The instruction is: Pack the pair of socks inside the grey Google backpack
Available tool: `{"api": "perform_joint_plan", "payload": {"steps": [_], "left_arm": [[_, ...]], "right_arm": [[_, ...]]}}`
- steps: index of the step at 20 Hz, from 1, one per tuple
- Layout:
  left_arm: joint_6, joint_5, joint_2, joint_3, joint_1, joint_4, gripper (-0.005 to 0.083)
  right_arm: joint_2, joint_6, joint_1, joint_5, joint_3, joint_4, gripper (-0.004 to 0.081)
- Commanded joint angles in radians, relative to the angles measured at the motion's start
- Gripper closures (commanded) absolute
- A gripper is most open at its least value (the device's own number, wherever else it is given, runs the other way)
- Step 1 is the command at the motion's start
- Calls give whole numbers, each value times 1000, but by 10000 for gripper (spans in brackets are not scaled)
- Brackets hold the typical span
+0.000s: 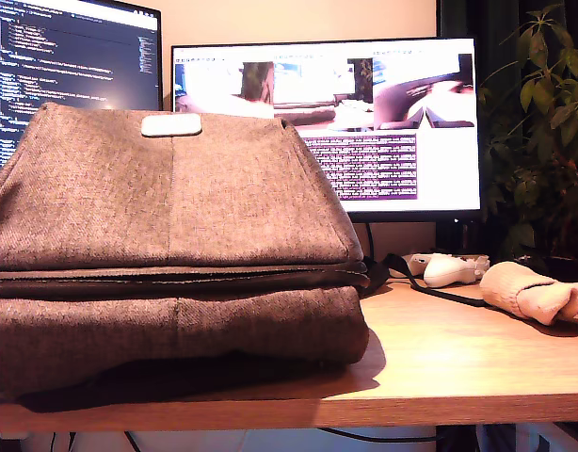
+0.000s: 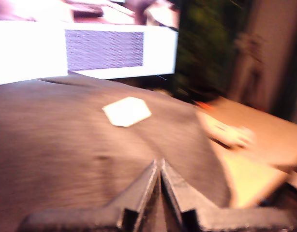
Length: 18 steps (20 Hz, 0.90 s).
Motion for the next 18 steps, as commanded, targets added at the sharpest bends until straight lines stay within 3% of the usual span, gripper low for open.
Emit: {"api": "perform_joint_plan", "payload": {"steps": [1, 6, 9, 11, 14, 18], "left_arm": [[8, 14, 34, 21, -28, 9, 797], [32, 21, 69, 26, -95, 13, 797], [32, 24, 69, 26, -113, 14, 797], [32, 28, 69, 26, -115, 13, 797], [31, 28, 69, 26, -115, 11, 797], [31, 28, 69, 26, -115, 3, 797]], "right_arm": [[100, -2, 34, -26, 56, -24, 783], [404, -62, 173, -63, 253, -61, 780], [569, -117, 260, -53, 370, -61, 716], [668, -152, 305, -48, 444, -62, 592], [804, -216, 375, -31, 540, -63, 315], [944, -299, 433, 49, 632, -61, 226]]}}
